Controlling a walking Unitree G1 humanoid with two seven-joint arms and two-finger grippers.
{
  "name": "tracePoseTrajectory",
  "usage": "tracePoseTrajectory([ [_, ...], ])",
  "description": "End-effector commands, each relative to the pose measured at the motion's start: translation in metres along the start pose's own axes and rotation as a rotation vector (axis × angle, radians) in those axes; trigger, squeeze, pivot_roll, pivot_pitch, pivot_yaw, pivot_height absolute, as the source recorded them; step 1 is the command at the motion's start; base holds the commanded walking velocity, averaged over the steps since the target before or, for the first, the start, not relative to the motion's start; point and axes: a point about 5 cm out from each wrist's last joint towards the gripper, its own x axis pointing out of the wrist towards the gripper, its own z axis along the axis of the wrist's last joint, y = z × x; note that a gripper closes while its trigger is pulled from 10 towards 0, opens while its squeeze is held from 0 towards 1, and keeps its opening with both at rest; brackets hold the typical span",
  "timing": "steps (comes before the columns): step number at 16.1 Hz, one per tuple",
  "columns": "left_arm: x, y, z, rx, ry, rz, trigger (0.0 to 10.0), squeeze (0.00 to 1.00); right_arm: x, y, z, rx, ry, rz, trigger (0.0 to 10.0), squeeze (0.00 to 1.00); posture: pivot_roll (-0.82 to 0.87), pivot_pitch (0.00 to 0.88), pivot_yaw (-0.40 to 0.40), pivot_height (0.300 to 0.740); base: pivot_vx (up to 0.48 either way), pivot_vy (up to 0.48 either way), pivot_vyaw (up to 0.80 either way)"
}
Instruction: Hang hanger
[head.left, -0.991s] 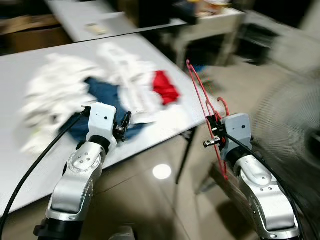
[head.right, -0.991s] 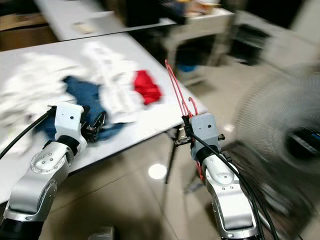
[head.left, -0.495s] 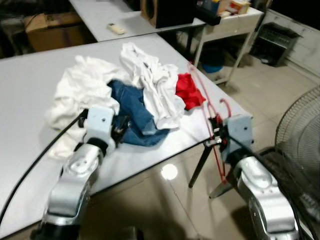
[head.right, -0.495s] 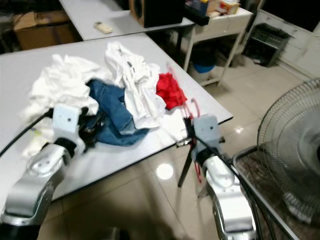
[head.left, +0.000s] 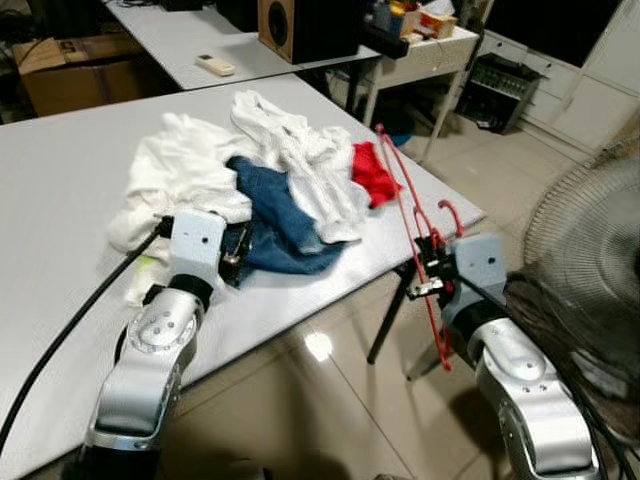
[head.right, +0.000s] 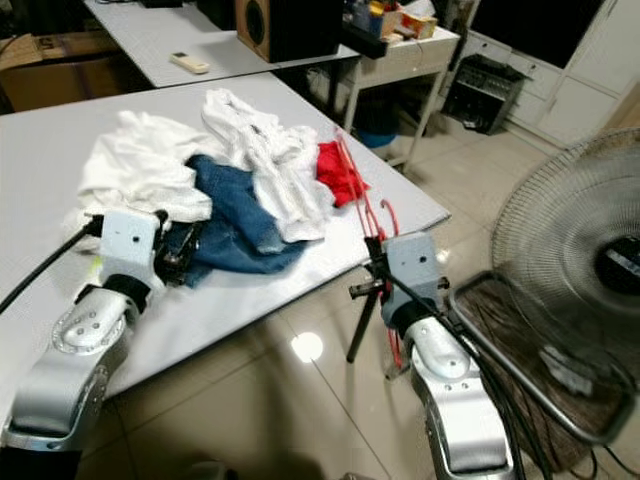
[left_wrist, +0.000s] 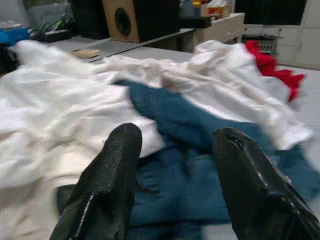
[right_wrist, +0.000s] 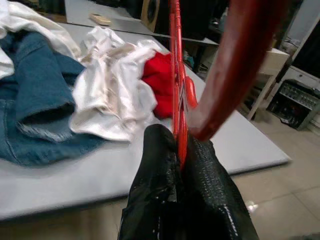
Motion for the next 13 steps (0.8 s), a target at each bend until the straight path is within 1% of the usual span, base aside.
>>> tracePoseTrajectory([
  [1,0.000,-0.011,0.000,-0.009,-0.007,-0.021,10.0,0.00,-0.003,-0.009,-0.002,-0.013,0.012,-0.034,10.0,0.00,0.02,0.054,-0.035,0.740,0.000,0.000,0.00],
  [2,0.000,-0.014,-0.002,-0.026,-0.002,-0.005,10.0,0.00,-0.003,-0.010,-0.001,-0.014,0.012,-0.034,10.0,0.00,0.01,0.050,-0.044,0.740,0.000,0.000,0.00],
  [3,0.000,-0.016,-0.003,-0.024,-0.004,-0.002,10.0,0.00,-0.002,-0.011,-0.001,-0.022,0.013,-0.032,10.0,0.00,0.01,0.048,-0.047,0.740,0.000,0.000,0.00],
  [6,0.000,-0.018,-0.005,-0.026,-0.005,0.006,10.0,0.00,-0.002,-0.011,-0.001,-0.030,0.013,-0.028,10.0,0.00,0.01,0.040,-0.052,0.740,0.000,0.000,0.00],
  [7,0.004,-0.014,-0.004,-0.046,-0.004,0.049,10.0,0.00,-0.001,-0.012,0.001,-0.053,0.008,-0.023,10.0,0.00,0.01,0.035,-0.055,0.740,0.000,0.000,0.00],
  [8,0.005,-0.012,-0.003,-0.044,-0.014,0.053,10.0,0.00,-0.001,-0.011,0.001,-0.065,0.008,-0.016,10.0,0.00,0.00,0.034,-0.056,0.740,0.000,0.000,0.00],
  [9,0.007,-0.011,0.002,-0.040,-0.045,0.053,10.0,0.00,0.000,-0.011,0.002,-0.082,0.009,-0.012,10.0,0.00,0.00,0.031,-0.056,0.740,0.000,0.000,0.00],
  [11,0.008,-0.009,0.004,-0.075,-0.059,0.058,10.0,0.00,0.000,-0.011,0.002,-0.083,0.007,-0.013,10.0,0.00,0.00,0.029,-0.052,0.740,0.292,0.000,0.80],
  [13,0.009,-0.007,0.004,-0.069,-0.062,0.064,10.0,0.00,-0.001,-0.011,0.003,-0.081,0.000,-0.018,10.0,0.00,0.00,0.025,-0.047,0.740,0.351,0.000,0.64],
])
